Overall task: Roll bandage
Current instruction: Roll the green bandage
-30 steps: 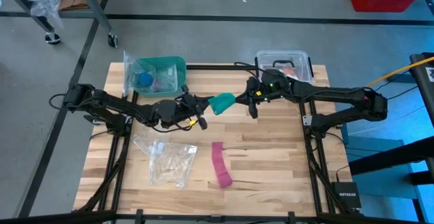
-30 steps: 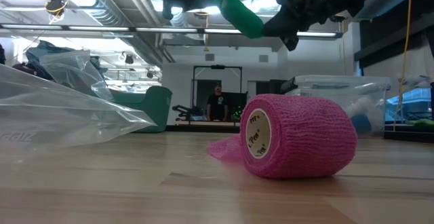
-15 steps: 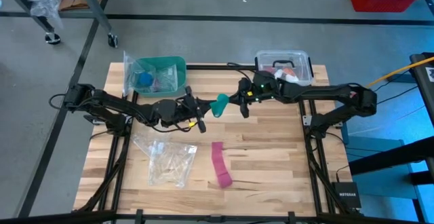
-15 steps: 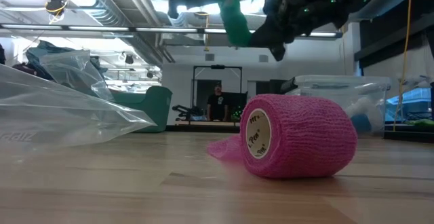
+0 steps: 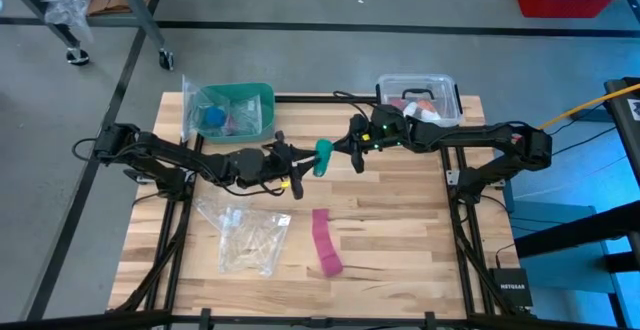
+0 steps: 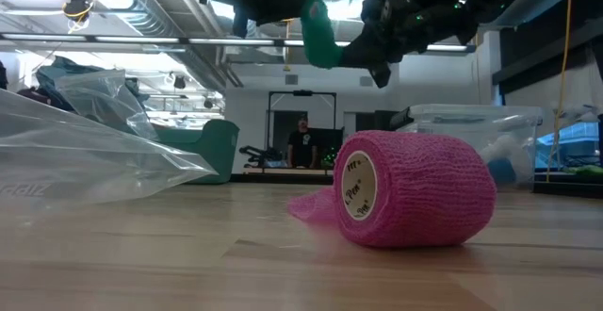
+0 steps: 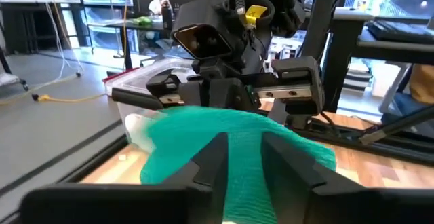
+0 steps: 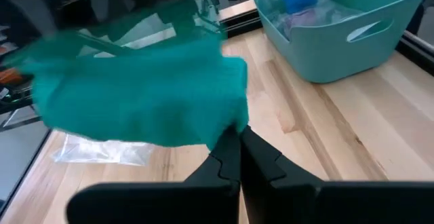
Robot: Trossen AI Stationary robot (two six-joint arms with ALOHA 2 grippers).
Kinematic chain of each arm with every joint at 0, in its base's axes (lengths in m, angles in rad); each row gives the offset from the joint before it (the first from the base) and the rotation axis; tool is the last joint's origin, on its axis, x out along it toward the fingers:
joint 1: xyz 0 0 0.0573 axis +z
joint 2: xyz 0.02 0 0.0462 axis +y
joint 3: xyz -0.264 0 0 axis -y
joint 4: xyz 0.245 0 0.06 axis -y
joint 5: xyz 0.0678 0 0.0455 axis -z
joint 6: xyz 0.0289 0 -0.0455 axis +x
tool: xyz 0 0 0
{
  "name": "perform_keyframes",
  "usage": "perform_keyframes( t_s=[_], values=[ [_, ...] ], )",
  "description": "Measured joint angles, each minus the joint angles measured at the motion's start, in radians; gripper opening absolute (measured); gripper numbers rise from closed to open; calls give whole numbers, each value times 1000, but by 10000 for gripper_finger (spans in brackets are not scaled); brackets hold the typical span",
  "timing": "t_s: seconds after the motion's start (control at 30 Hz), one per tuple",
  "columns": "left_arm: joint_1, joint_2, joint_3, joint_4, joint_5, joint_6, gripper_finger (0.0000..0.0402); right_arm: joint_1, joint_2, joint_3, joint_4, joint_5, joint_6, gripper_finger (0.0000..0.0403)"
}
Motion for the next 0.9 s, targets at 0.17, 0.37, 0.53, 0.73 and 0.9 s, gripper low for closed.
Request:
perform_keyframes(
  t_s=[0.17,0.37,0.53,0.73,0.9],
  values=[
    [0,0,0,1,42,-41,119,0,0,0,3,20,0,0],
    [0,0,0,27,48,-47,126,7,0,0,2,35,-3,0],
    [0,0,0,133,48,-4,127,7,0,-1,-2,37,-3,0],
    [0,0,0,263,47,63,127,6,0,-1,-3,27,-3,0],
    [0,0,0,238,44,63,127,5,0,-1,-36,-46,-1,0]
  ],
)
